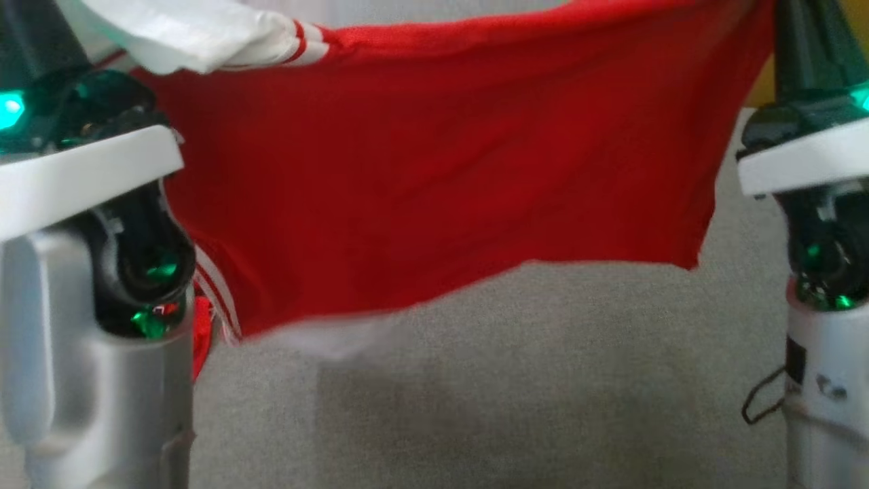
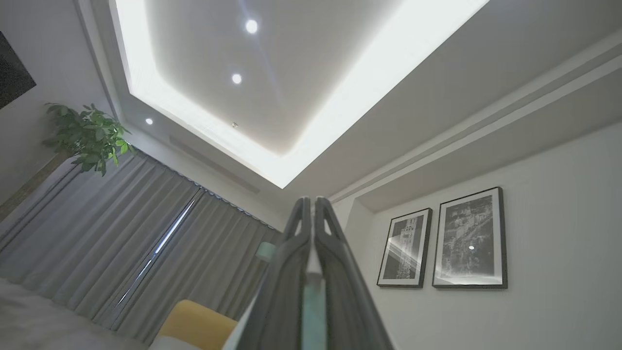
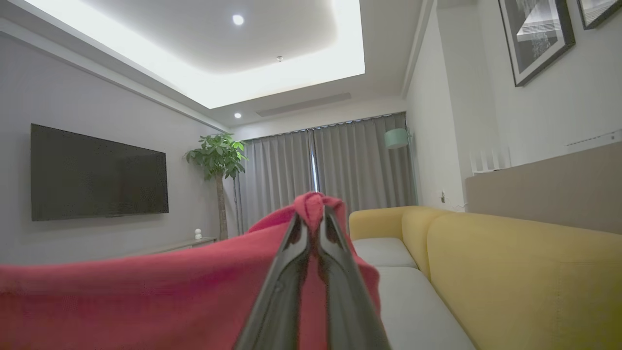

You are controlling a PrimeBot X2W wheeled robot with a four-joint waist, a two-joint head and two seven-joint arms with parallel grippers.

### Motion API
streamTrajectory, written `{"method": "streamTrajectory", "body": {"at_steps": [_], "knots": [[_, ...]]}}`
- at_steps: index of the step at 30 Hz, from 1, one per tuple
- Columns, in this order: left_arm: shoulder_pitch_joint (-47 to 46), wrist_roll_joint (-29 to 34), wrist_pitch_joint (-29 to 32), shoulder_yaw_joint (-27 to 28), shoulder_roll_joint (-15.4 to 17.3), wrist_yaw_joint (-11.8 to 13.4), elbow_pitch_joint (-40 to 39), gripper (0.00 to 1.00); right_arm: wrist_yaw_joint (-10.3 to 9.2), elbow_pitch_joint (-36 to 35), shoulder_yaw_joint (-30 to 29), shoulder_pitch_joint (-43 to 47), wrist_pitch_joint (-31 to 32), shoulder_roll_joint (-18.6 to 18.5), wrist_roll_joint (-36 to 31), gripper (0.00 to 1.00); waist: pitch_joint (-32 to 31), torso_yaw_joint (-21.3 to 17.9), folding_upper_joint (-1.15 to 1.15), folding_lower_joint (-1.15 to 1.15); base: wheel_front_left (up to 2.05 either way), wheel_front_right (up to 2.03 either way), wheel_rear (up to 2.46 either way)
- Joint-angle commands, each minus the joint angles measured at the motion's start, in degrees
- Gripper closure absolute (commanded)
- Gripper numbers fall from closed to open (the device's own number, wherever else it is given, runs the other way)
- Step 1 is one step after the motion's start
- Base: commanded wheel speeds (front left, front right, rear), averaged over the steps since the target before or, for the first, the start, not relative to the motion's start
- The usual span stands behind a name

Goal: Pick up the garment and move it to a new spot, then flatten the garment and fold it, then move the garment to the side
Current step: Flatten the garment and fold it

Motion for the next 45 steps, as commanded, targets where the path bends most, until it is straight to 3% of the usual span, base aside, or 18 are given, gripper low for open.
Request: {"method": "streamTrajectory", "body": {"at_steps": [1, 8, 13, 19, 23, 30, 35, 45], "knots": [[-2.31, -0.1, 0.8, 1.53, 1.76, 0.41, -2.51, 1.0, -0.04, -2.66, 0.97, -0.32, 0.89, 0.36, 0.5, 1.0, -0.13, 0.18, 0.0, 0.0, 0.0, 0.0, 0.0], [-2.51, -0.3, 6.8, 0.59, 2.99, 3.11, -9.57, 1.0, -0.04, -11.9, -0.8, 4.83, 7.93, 1.88, 2.2, 1.0, 1.34, 0.48, 0.0, 0.0, 0.0, 0.0, 0.0], [-6.21, -1.31, 9.5, 0.82, 4.77, 2.27, -1.97, 1.0, -0.04, -9.29, -1.75, 2.74, 9.69, 2.09, 2.42, 1.0, 5.46, -0.16, 0.0, 0.0, 0.0, 0.0, 0.0], [-19.38, -1.22, 8.8, 1.99, 8.52, -2.12, 16.15, 1.0, -0.04, 5.73, -1.63, -11.71, 5.82, 2.12, 1.18, 1.0, 15.47, -1.17, 0.0, 0.0, 0.0, 0.0, 0.0], [-31.13, 0.19, 5.14, 2.45, 10.24, -5.01, 27.92, 1.0, -0.04, 18.93, -1.38, -25.32, -0.81, 1.6, -0.22, 1.0, 20.55, -1.18, 0.0, 0.0, 0.0, 0.0, 0.0], [-43.16, 0.78, -2.33, 2.02, 8.93, -9.01, 43.26, 1.0, -0.04, 39.08, -0.59, -40.73, -15.44, -2.22, -2.66, 1.0, 24.47, 1.04, 0.0, 0.0, 0.0, 0.0, 0.0], [-41.27, 1.55, -5.55, -0.89, 6.56, -11.83, 49.94, 1.0, -0.04, 50.01, 2.22, -41.13, -19.3, -4.82, -1.93, 1.0, 25.14, 3.07, 0.0, 0.0, 0.0, 0.0, 0.0], [-23.7, 1.66, -7.83, -6.7, 5.39, -14.74, 54.96, 1.0, -0.04, 62.57, 12.49, -29.18, -14.85, -10.91, 5.43, 1.0, 23.52, 5.58, 0.0, 0.0, 0.0, 0.0, 0.0]]}}
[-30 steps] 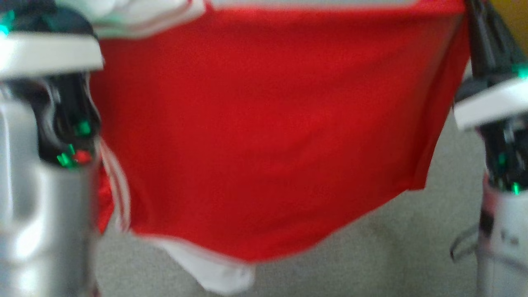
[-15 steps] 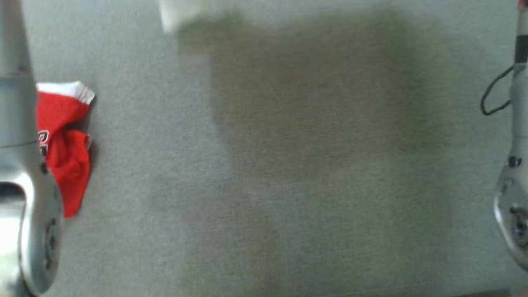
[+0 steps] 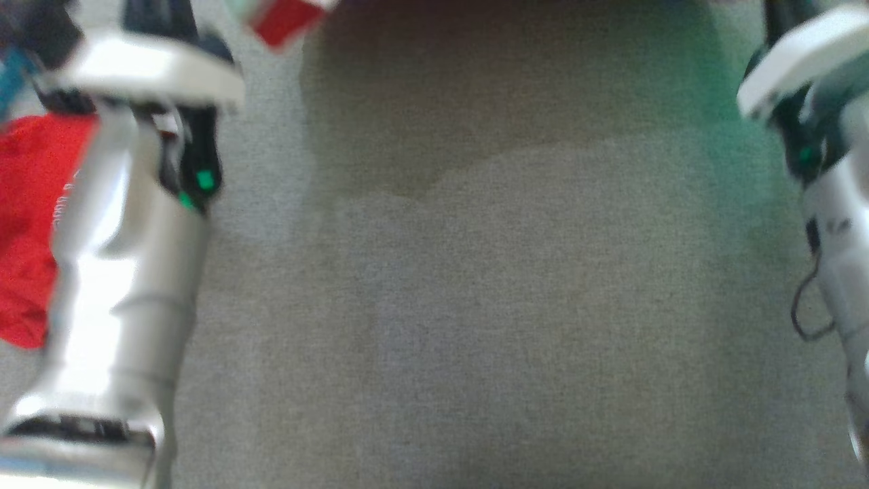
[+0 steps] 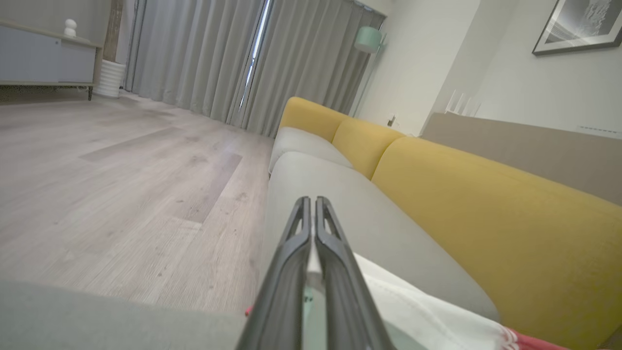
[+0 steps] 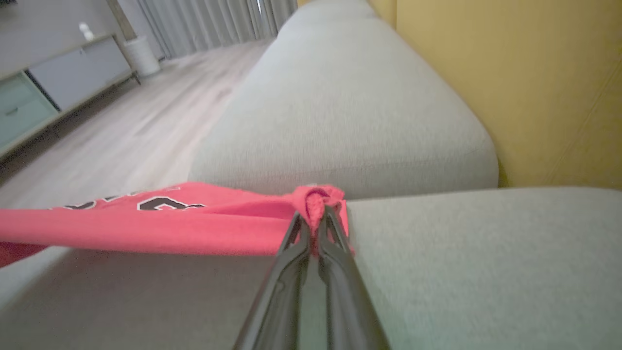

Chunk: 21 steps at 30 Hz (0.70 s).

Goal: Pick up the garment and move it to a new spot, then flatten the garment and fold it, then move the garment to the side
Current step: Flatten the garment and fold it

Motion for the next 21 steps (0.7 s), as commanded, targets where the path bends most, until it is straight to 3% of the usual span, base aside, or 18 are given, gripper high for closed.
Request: {"method": "streamTrajectory", "body": {"at_steps": [1, 13, 21], "knots": [[-0.71, -0.45, -0.9, 1.13, 2.43, -0.3, -1.91, 1.0, -0.04, -1.54, 1.42, 0.02, 0.76, -0.93, 1.04, 1.0, -0.83, 0.41, 0.0, 0.01, 0.0, 0.0, 0.0], [18.51, 0.33, 0.37, -6.03, 5.68, -0.73, -9.59, 1.0, -0.04, -5.07, 15.11, 11.95, 8.93, -9.06, 10.86, 1.0, -7.27, 0.9, 0.0, 0.01, 0.0, 0.0, 0.0], [28.26, 1.92, 2.42, -8.77, 7.65, 1.5, -17.65, 1.0, -0.04, -8.09, 18.98, 16.88, 10.86, -12.75, 16.67, 1.0, -11.49, 0.0, 0.0, 0.01, 0.0, 0.0, 0.0]]}}
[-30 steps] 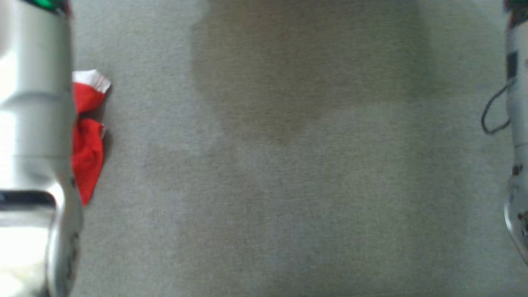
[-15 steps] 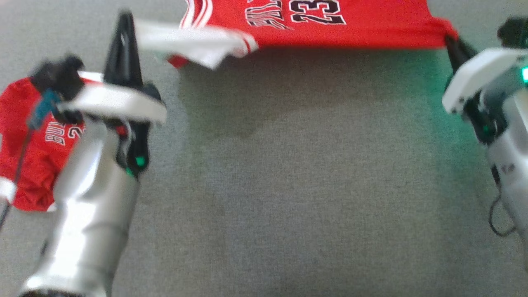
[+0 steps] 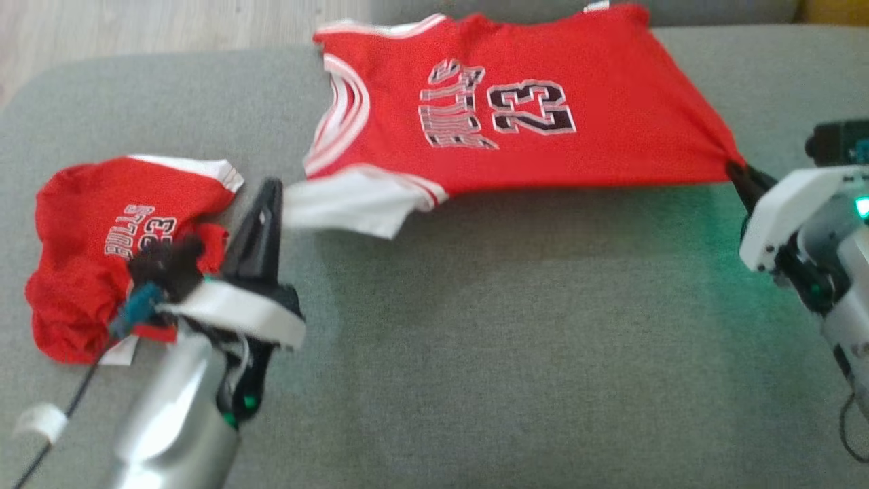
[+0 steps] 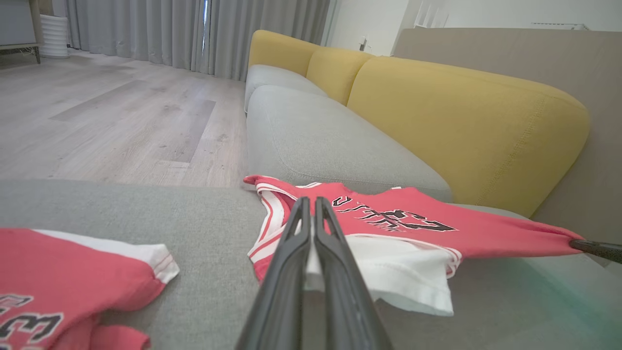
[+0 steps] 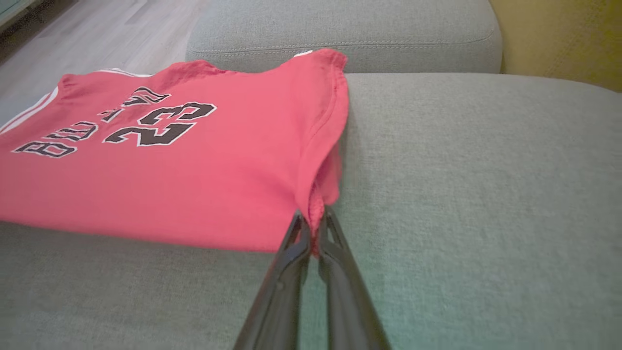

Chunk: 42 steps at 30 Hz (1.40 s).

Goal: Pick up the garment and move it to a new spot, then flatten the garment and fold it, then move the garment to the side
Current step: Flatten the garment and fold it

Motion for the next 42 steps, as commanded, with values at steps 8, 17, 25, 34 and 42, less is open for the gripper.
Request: {"method": "streamTrajectory", "body": {"at_steps": [8, 17, 25, 34, 42], "knots": [[9.07, -1.15, 2.67, 1.21, 3.0, 3.71, -11.49, 1.0, -0.04, -5.59, -0.21, 7.6, -0.51, -3.53, 5.73, 1.0, -5.64, -0.78, 0.0, 0.01, 0.0, 0.0, 0.0], [18.69, -1.94, 5.51, 0.3, 4.18, 7.64, -21.88, 1.0, -0.04, -11.36, -1.74, 15.96, 0.62, -4.21, 8.24, 1.0, -8.38, -1.44, 0.0, 0.01, 0.0, 0.0, 0.0], [22.53, -2.53, 6.65, 0.64, 4.43, 10.56, -28.03, 1.0, -0.04, -16.2, -6.96, 20.97, 1.63, -4.2, 6.97, 1.0, -7.95, -1.83, 0.0, 0.01, 0.0, 0.0, 0.0], [18.17, -2.31, 7.45, 0.86, 4.38, 10.38, -28.04, 1.0, -0.04, -19.98, -13.16, 21.12, 4.61, -1.47, 1.87, 1.0, -5.57, -1.59, 0.0, 0.01, 0.0, 0.0, 0.0], [11.4, -2.2, 8.94, 1.24, 4.88, 9.03, -23.21, 1.0, -0.04, -21.64, -17.08, 18.4, 8.43, 1.19, -4.08, 1.0, -1.89, -1.42, 0.0, 0.01, 0.0, 0.0, 0.0]]}}
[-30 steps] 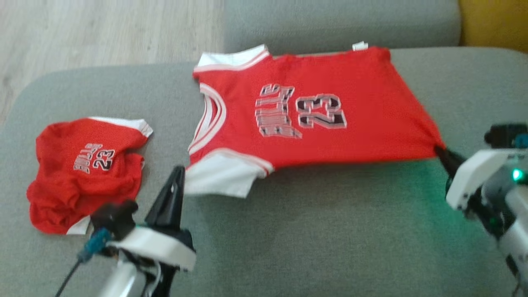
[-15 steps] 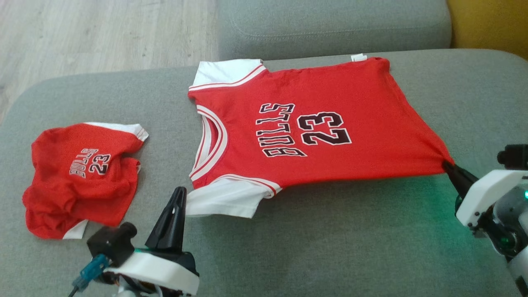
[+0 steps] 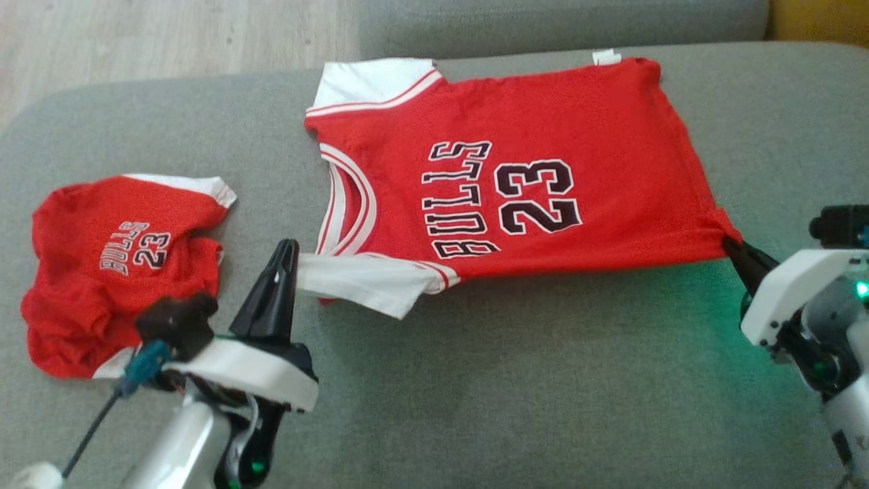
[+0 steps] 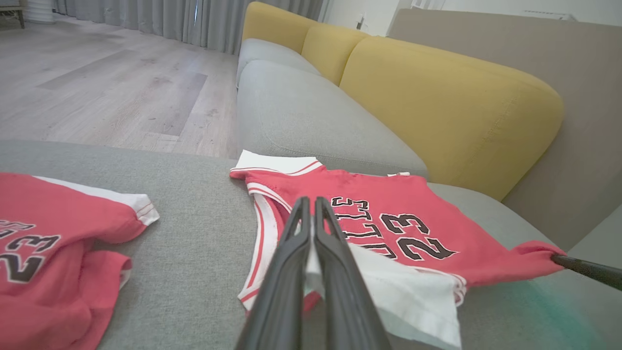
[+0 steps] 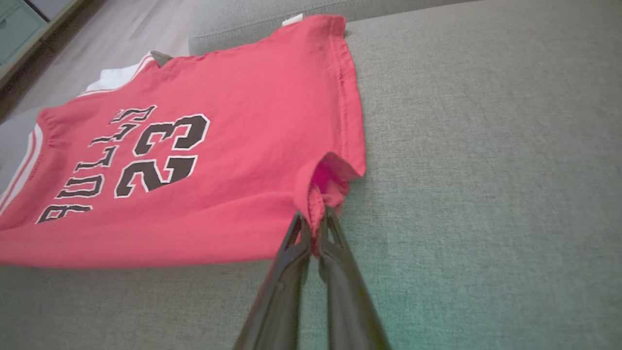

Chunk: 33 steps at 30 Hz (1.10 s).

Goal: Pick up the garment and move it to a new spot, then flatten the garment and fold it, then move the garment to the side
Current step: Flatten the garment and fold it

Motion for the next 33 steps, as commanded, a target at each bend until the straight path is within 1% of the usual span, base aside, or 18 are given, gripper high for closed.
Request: {"method": "streamTrajectory", "body": {"at_steps": [1, 7, 14, 15, 17, 22, 29, 30, 31, 33], "knots": [[-4.15, 0.13, 0.39, 2.64, 1.6, -0.42, -0.52, 1.0, -0.04, -1.84, -0.32, -2.96, 0.56, -0.5, -1.37, 1.0, 1.39, -0.05, 0.0, -0.01, 0.0, 0.0, 0.0], [-10.16, 1.03, 1.99, 2.13, 2.82, -2.39, 3.84, 1.0, -0.04, -0.48, -2.19, -7.36, 2.52, 1.44, -5.45, 1.0, 4.76, -0.48, 0.0, -0.01, 0.0, 0.0, 0.0], [-19.07, 2.71, 4.77, 0.71, 4.0, -5.16, 10.2, 1.0, -0.04, 2.74, -2.6, -13.18, 4.01, 2.96, -8.91, 1.0, 8.25, -0.97, 0.0, -0.01, 0.0, 0.0, 0.0], [-19.07, 2.71, 4.77, 0.71, 4.0, -5.16, 10.2, 1.0, -0.04, 2.74, -2.6, -13.18, 4.01, 2.96, -8.91, 1.0, 8.25, -0.97, 0.0, -0.01, 0.0, 0.0, 0.0], [-22.72, 2.96, 5.93, 0.39, 4.08, -6.05, 13.76, 1.0, -0.04, 4.6, -2.19, -15.66, 4.26, 3.55, -10.06, 1.0, 9.54, -1.2, 0.0, -0.01, 0.0, 0.0, 0.0], [-28.11, 4.37, 6.88, -0.84, 4.44, -7.43, 19.82, 1.0, -0.04, 7.84, -1.1, -19.39, 3.8, 4.53, -11.34, 1.0, 11.17, -1.52, 0.0, -0.01, 0.0, 0.0, 0.0], [-33.69, 6.18, 5.96, -3.07, 3.59, -8.91, 27.47, 1.0, -0.04, 13.54, -0.59, -23.84, 1.68, 5.44, -13.14, 1.0, 12.84, -1.9, 0.0, -0.01, 0.0, 0.0, 0.0], [-34.32, 6.4, 5.38, -3.02, 3.34, -8.66, 28.51, 0.45, -0.04, 14.06, -0.73, -24.44, 0.33, 5.45, -14.03, 0.37, 12.99, -1.94, 0.0, -0.01, 0.0, 0.0, 0.0], [-34.89, 6.35, 4.63, -2.72, 2.92, -8.27, 29.51, 0.0, -0.04, 14.87, -1.14, -24.91, -0.74, 5.78, -14.5, 0.0, 13.06, -1.98, 0.0, -0.01, 0.0, 0.0, 0.0], [-35.77, 6.51, 3.32, -2.55, 2.21, -7.77, 31.12, 0.0, -0.04, 15.99, -1.43, -25.62, -3.05, 6.49, -15.26, 0.0, 13.05, -2.0, 0.0, -0.01, 0.0, 0.0, 0.0]]}}
